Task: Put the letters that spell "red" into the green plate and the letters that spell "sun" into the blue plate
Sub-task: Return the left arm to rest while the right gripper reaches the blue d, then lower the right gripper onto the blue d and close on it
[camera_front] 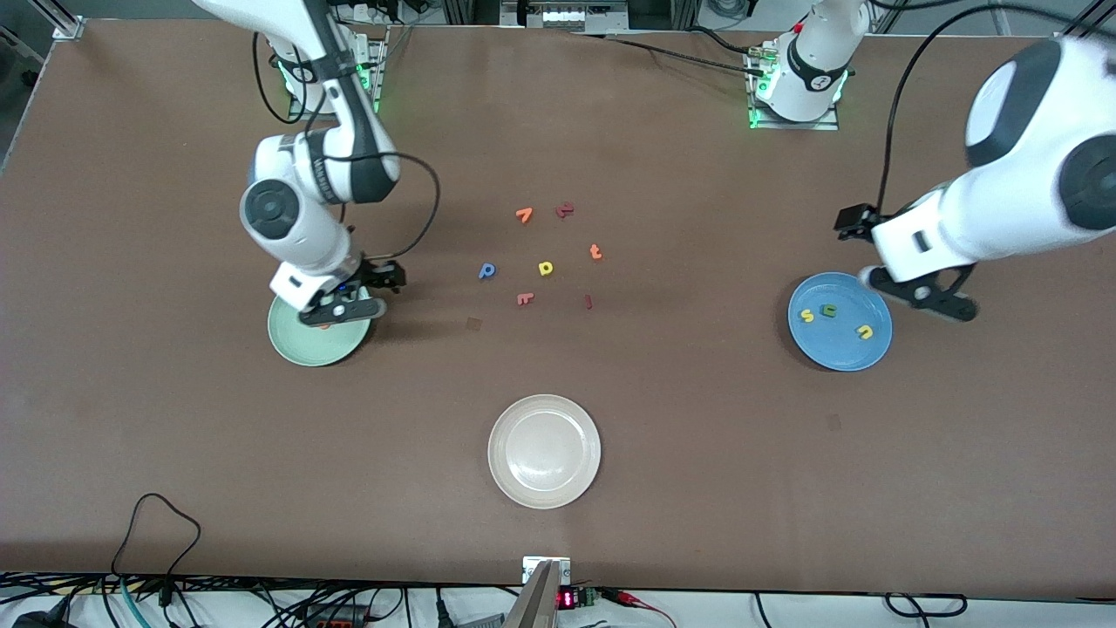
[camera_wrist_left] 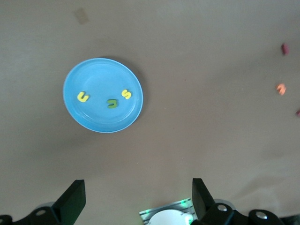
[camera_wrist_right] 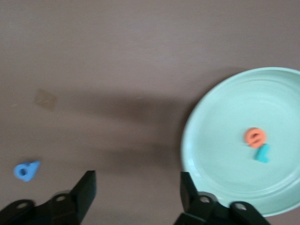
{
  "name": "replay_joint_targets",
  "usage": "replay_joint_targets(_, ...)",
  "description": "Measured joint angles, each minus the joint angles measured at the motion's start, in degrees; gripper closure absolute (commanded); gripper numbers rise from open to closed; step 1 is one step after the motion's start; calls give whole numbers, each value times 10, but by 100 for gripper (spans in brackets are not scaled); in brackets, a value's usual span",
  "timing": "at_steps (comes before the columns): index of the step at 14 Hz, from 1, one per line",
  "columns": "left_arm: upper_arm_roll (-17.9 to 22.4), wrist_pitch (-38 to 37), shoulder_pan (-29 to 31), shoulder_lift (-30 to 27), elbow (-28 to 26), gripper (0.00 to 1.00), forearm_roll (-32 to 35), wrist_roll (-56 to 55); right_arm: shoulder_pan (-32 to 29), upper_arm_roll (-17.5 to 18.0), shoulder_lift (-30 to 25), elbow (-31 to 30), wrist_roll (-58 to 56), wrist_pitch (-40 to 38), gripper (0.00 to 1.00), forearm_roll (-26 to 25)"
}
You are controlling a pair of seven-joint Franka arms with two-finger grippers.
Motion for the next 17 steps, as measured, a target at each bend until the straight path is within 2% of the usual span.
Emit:
replay_joint_targets(2,113,20,-65,-31,-2,0,-43,1,49,4,12,2,23,0,57,29)
replay_joint_targets(3,154,42,-90,-40,-7,0,-49,-2,73,5,23,3,33,1,61,45)
replay_joint_targets(4,178,72,-107,-49,-19,0,-51,-13,92,5,35,6,45,2,62,57)
replay_joint_targets(5,189,111,-117,-61,-39,0,-51,-27,109,5,49,10,60,4,60,69)
replay_joint_targets(6,196,146,-126,-76,-64,0,-51,-42,122,5,63,17,77,6,53,78)
replay_joint_targets(7,202,161,-137,-93,-85,0,-51,-53,131,5,78,26,96,12,53,83)
replay_joint_targets(11,214,109,-150,-139,-110,0,-51,-125,146,14,133,53,133,54,51,115)
replay_joint_targets(17,216,104,-154,-144,-111,0,-51,-133,148,19,165,61,133,80,48,131)
